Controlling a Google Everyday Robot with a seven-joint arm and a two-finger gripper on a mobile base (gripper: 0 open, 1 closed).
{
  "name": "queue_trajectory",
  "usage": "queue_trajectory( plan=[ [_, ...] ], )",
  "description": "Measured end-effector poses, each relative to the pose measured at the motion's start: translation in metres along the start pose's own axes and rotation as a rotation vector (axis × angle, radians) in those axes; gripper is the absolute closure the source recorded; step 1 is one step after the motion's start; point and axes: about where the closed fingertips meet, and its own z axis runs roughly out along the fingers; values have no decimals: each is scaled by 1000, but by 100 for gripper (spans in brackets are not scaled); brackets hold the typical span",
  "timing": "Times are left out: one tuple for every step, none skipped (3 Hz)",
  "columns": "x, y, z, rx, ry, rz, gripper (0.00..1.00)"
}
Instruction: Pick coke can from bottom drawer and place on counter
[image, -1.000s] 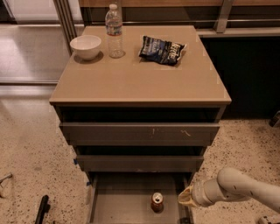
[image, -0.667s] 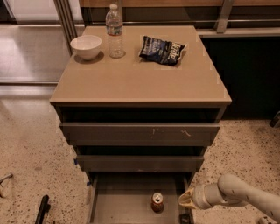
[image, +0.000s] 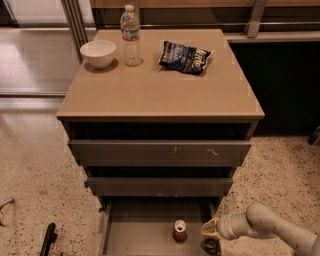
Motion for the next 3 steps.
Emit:
queue_trajectory(
  plan=[
    [-3,6,-7,9,9,-27,100],
    [-6,7,-1,14,-2,-54,83],
    [-10,8,14,12,-24,-83,59]
  ],
)
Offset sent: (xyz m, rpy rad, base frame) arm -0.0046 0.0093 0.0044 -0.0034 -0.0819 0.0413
